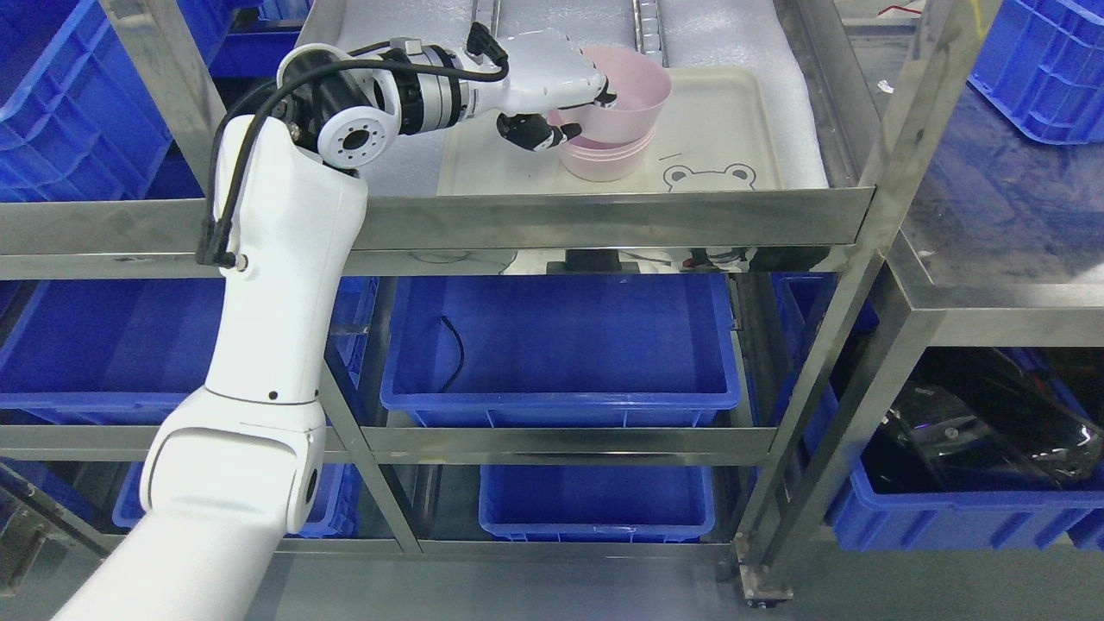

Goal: Stack pink IKEA bowl on shelf middle layer
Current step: 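Lower the pink bowl into the pink bowl on the white tray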

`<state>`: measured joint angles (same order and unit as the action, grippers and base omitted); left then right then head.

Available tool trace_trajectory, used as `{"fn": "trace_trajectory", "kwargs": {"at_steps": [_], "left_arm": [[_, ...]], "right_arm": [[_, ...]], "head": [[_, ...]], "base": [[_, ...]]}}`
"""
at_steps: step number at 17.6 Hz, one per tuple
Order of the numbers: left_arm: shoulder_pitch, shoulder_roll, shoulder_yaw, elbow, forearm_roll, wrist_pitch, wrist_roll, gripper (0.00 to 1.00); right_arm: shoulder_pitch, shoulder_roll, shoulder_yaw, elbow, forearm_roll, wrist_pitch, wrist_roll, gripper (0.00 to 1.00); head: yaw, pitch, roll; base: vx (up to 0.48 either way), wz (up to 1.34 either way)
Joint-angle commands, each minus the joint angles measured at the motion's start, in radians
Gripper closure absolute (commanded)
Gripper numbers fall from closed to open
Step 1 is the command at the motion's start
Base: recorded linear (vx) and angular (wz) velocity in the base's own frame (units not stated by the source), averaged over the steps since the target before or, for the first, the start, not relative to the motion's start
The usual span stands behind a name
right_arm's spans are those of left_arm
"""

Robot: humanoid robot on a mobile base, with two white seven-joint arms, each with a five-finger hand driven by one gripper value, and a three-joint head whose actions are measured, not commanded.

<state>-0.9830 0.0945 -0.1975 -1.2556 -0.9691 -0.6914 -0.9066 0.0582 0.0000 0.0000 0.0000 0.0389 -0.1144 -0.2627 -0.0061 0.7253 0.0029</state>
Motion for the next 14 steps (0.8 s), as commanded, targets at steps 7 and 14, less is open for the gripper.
{"fn": "trace_trajectory", "kwargs": {"at_steps": [7,14], "left_arm": [[-0.036,0.002,-0.01,0.085,-0.051,0.006,0.002,0.96],[-0.032,-0.015,-0.011,0.108,-0.051,0.004,0.003,0.74]], "right_arm": [[0.0,-0.017,0.005,-0.017,0.0,-0.001,0.0,0.0],[0.0,-0.017,0.005,-0.017,-0.001,-0.001,0.0,0.0]], "head": [[0.0,0.0,0.0],[0.0,0.0,0.0]], "base": [[0.0,0.0],[0.0,0.0]]}}
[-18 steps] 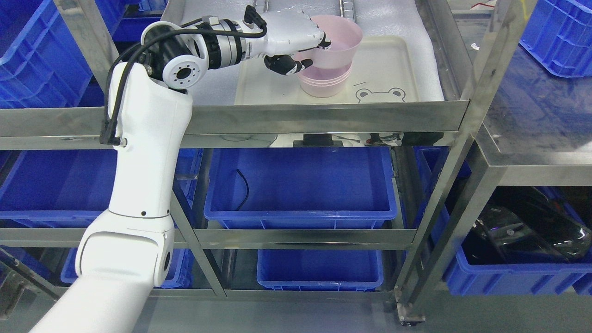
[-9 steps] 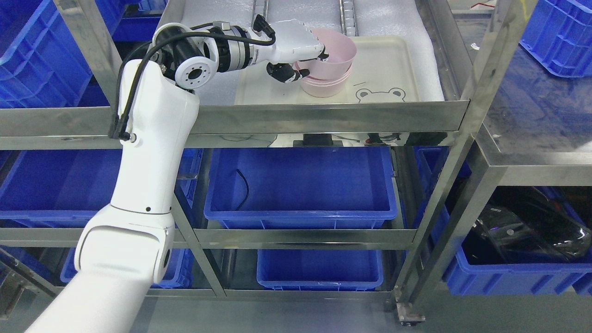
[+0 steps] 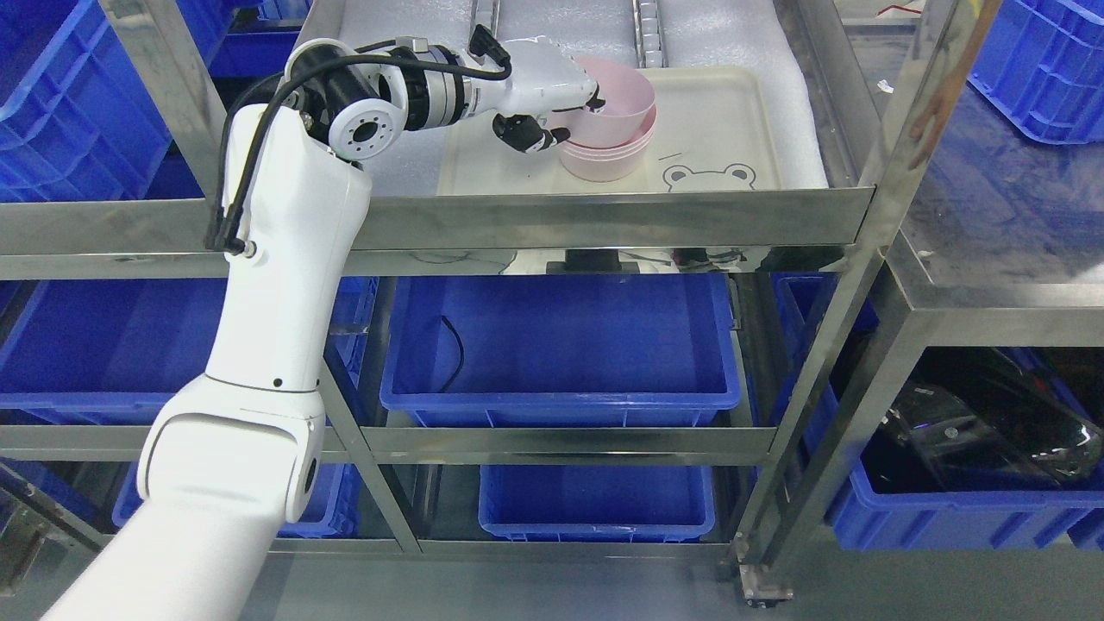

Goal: Stack pink IKEA bowl on shelf middle layer
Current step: 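Lower the pink bowl into the pink bowl on the white tray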

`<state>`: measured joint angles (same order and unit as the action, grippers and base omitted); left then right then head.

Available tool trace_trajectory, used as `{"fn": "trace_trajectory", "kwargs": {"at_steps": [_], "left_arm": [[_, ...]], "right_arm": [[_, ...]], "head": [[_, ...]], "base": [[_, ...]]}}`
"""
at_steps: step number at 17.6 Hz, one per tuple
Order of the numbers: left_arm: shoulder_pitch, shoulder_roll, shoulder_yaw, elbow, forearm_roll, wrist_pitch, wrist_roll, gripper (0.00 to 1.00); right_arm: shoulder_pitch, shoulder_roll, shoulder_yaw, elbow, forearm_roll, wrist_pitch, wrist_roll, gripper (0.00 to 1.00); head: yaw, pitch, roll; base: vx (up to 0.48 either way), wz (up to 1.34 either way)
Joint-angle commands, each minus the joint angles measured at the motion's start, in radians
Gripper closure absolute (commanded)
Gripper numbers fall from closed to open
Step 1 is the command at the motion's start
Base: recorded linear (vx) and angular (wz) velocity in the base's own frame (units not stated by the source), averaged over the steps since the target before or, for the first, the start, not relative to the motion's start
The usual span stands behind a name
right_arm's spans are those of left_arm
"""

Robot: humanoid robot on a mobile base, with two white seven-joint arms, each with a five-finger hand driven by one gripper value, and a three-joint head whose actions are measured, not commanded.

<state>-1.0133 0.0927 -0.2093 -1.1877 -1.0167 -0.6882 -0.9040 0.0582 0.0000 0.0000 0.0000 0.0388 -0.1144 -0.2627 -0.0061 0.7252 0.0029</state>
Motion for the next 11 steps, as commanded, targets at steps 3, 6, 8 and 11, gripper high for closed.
{"fn": "trace_trajectory", "kwargs": {"at_steps": [3,6,8,11], "left_arm": [[0.001,-0.01,0.011,0.045,-0.002,0.003,0.002,0.49],[-0.01,-0.019,0.057,0.033,0.003,0.001,0.004,0.39],[-0.04,-0.059,0.103,-0.003,0.016,-0.005,0.004,0.26],[-0.042,-0.075,0.121,-0.076,0.206,0.002,0.008,0.18]], "right_arm": [[0.0,-0.017,0.005,-0.017,0.001,-0.001,0.0,0.0],[0.0,-0.017,0.005,-0.017,0.0,-0.001,0.0,0.0],[0.0,-0.017,0.005,-0.017,0.0,-0.001,0.0,0.0],[0.0,-0.017,0.005,-0.017,0.0,-0.001,0.0,0.0]], "head": [[0.0,0.0,0.0],[0.0,0.0,0.0],[0.0,0.0,0.0],[0.0,0.0,0.0]], "base": [[0.0,0.0],[0.0,0.0],[0.0,0.0],[0.0,0.0]]}}
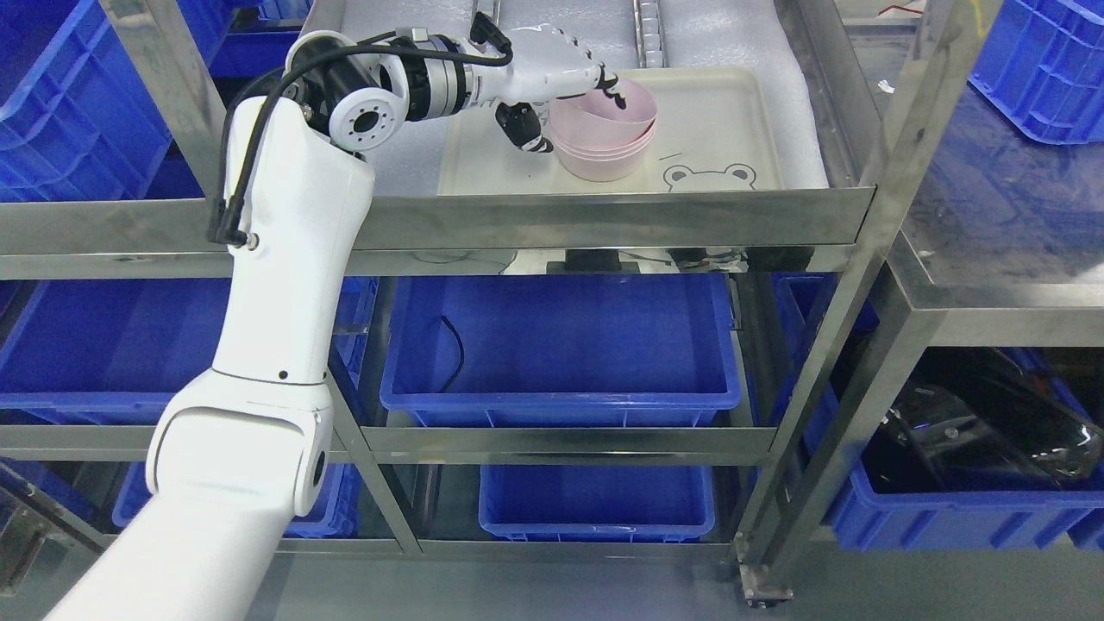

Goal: Stack pink IKEA bowl on shelf middle layer
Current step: 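Release the bowl and withdraw the left hand from the shelf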

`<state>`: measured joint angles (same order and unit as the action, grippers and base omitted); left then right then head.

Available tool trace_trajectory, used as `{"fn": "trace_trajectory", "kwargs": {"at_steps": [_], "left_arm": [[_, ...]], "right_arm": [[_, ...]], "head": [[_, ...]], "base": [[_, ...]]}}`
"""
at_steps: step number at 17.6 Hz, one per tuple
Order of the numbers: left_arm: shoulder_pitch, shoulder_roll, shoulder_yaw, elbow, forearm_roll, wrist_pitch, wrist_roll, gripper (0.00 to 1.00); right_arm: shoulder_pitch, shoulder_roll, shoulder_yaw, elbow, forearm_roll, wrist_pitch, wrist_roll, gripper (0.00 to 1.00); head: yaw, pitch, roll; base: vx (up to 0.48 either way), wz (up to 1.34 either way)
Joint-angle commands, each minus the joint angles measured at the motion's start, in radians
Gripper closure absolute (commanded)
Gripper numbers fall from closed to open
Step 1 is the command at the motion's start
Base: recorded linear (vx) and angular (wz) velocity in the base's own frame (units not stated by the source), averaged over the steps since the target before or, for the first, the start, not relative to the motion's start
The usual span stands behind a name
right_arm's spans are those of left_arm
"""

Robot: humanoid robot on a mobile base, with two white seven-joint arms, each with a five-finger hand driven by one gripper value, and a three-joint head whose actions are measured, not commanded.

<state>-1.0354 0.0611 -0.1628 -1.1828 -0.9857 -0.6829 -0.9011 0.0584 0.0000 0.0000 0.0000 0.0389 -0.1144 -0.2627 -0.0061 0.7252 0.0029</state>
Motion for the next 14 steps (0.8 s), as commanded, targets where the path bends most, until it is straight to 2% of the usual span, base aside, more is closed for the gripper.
{"fn": "trace_trajectory", "kwargs": {"at_steps": [1,3,4,7,14], "left_arm": [[-0.018,-0.044,0.024,-0.086,0.303,0.002,0.025,0.18],[0.001,-0.044,-0.07,-0.106,0.517,-0.021,0.103,0.18],[0.041,-0.044,-0.128,-0.153,0.569,-0.059,0.12,0.18],[0.284,-0.044,-0.246,-0.3,0.591,-0.103,0.177,0.17],[0.578,-0.044,-0.273,-0.417,0.588,-0.103,0.16,0.17]], "right_arm": [[0.0,-0.017,0.005,-0.017,-0.001,-0.001,0.0,0.0],[0.0,-0.017,0.005,-0.017,0.001,-0.001,0.0,0.0],[0.0,-0.017,0.005,-0.017,0.001,-0.001,0.0,0.0],[0.0,-0.017,0.003,-0.017,0.001,-0.001,0.0,0.0],[0.0,-0.017,0.005,-0.017,-0.001,-0.001,0.0,0.0]], "head": [[0.0,0.0,0.0],[0.0,0.0,0.0],[0.0,0.0,0.0],[0.0,0.0,0.0],[0.0,0.0,0.0]], "base": [[0.0,0.0],[0.0,0.0],[0.0,0.0],[0.0,0.0],[0.0,0.0]]}}
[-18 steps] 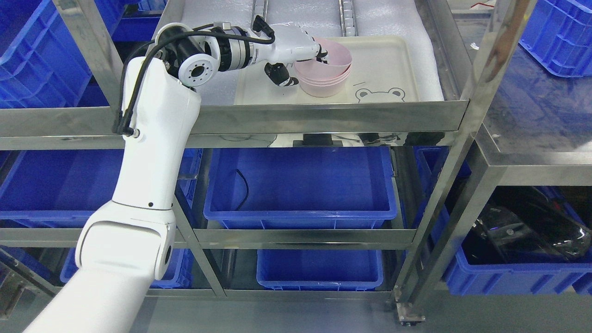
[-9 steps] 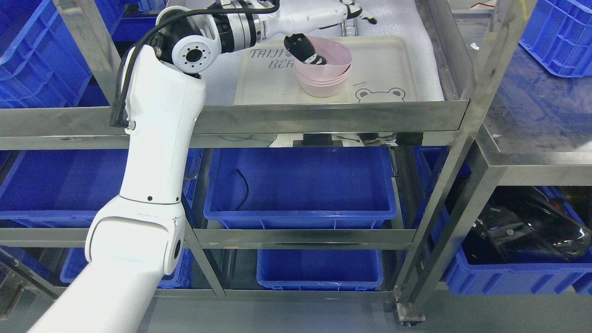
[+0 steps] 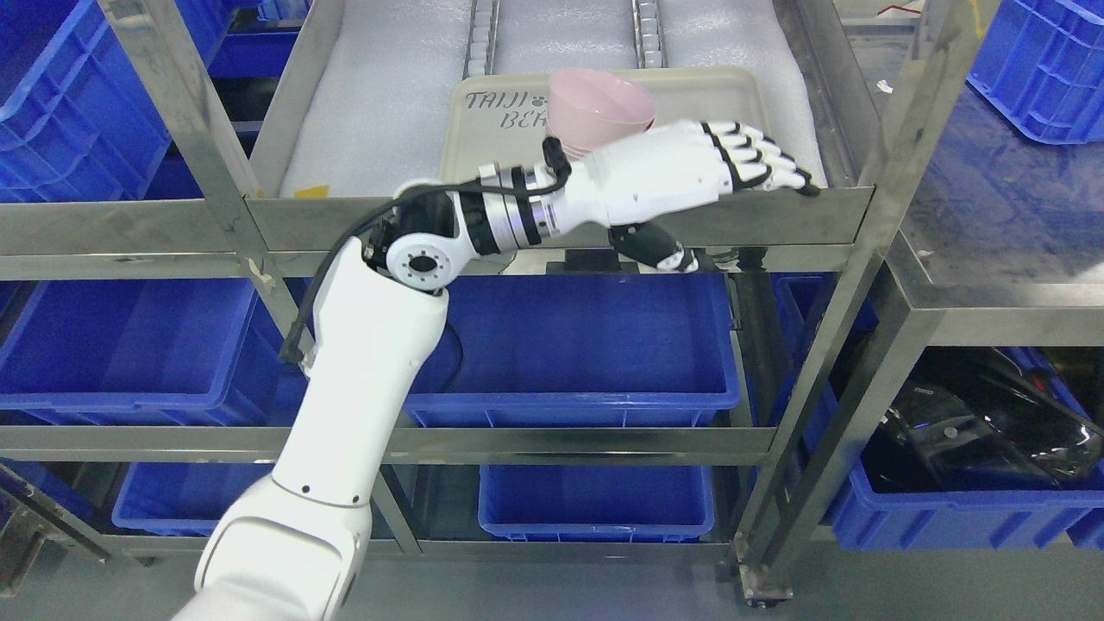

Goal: Stack pink IKEA bowl on shelf middle layer

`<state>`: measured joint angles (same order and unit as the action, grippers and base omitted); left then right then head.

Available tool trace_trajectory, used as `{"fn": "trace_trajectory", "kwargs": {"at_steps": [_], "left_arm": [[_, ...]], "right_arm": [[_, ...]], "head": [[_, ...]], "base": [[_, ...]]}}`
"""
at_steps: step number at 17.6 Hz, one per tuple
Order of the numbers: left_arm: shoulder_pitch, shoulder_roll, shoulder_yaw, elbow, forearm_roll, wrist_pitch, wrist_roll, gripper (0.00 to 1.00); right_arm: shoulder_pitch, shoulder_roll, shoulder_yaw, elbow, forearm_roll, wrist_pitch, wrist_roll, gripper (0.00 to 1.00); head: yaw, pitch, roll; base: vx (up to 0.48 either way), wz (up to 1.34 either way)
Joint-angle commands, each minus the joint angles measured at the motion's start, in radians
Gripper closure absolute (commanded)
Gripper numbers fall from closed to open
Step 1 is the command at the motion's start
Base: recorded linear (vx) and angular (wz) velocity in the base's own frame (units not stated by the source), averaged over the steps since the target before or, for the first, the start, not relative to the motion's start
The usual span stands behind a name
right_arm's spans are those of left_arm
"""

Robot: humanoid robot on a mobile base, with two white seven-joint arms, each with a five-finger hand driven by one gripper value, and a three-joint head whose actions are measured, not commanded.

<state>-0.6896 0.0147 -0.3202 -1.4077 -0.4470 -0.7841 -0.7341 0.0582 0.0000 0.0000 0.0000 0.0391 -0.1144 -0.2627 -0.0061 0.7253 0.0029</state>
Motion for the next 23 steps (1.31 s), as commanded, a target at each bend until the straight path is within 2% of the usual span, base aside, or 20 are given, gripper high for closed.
{"fn": "trace_trajectory", "kwargs": {"at_steps": [1,2,4,5,7,11,13,14,16,18,21,23], "left_arm": [[0.284,0.003,-0.108,-0.194,0.05,-0.001,-0.01,0.17],[0.335,0.003,-0.102,-0.195,0.05,-0.001,-0.01,0.17],[0.538,0.003,-0.071,-0.183,0.05,-0.001,-0.01,0.17],[0.646,0.003,-0.053,-0.162,0.051,-0.001,-0.007,0.15],[0.772,0.003,0.016,-0.076,0.074,-0.001,0.008,0.11],[0.783,0.003,0.238,0.175,0.208,-0.001,0.097,0.09],[0.782,0.003,0.295,0.188,0.255,-0.001,0.186,0.06],[0.771,0.003,0.308,0.187,0.339,-0.001,0.29,0.06],[0.737,0.003,0.332,0.173,0.489,0.191,0.459,0.04],[0.728,0.003,0.34,0.118,0.502,0.296,0.54,0.01],[0.728,0.003,0.343,-0.008,0.551,0.504,0.576,0.01],[0.725,0.003,0.34,-0.033,0.557,0.554,0.611,0.0]], "right_arm": [[0.0,-0.017,0.005,-0.017,0.001,-0.001,0.0,0.0],[0.0,-0.017,0.005,-0.017,0.001,-0.001,0.0,0.0],[0.0,-0.017,0.005,-0.017,0.001,-0.001,0.0,0.0],[0.0,-0.017,0.005,-0.017,-0.001,-0.001,0.0,0.0],[0.0,-0.017,0.005,-0.017,0.001,-0.001,0.0,0.0],[0.0,-0.017,0.005,-0.017,0.001,-0.001,0.0,0.0],[0.0,-0.017,0.005,-0.017,0.001,-0.001,0.0,0.0],[0.0,-0.017,0.005,-0.017,-0.001,-0.001,0.0,0.0],[0.0,-0.017,0.003,-0.017,0.001,-0.001,0.0,0.0],[0.0,-0.017,0.005,-0.017,-0.001,-0.001,0.0,0.0],[0.0,-0.017,0.005,-0.017,0.001,-0.001,0.0,0.0],[0.0,-0.017,0.005,-0.017,0.001,-0.001,0.0,0.0]], "head": [[0.0,0.0,0.0],[0.0,0.0,0.0],[0.0,0.0,0.0],[0.0,0.0,0.0],[0.0,0.0,0.0],[0.0,0.0,0.0],[0.0,0.0,0.0],[0.0,0.0,0.0],[0.0,0.0,0.0],[0.0,0.0,0.0],[0.0,0.0,0.0],[0.0,0.0,0.0]], "base": [[0.0,0.0],[0.0,0.0],[0.0,0.0],[0.0,0.0],[0.0,0.0],[0.0,0.0],[0.0,0.0],[0.0,0.0],[0.0,0.0],[0.0,0.0],[0.0,0.0],[0.007,-0.01]]}}
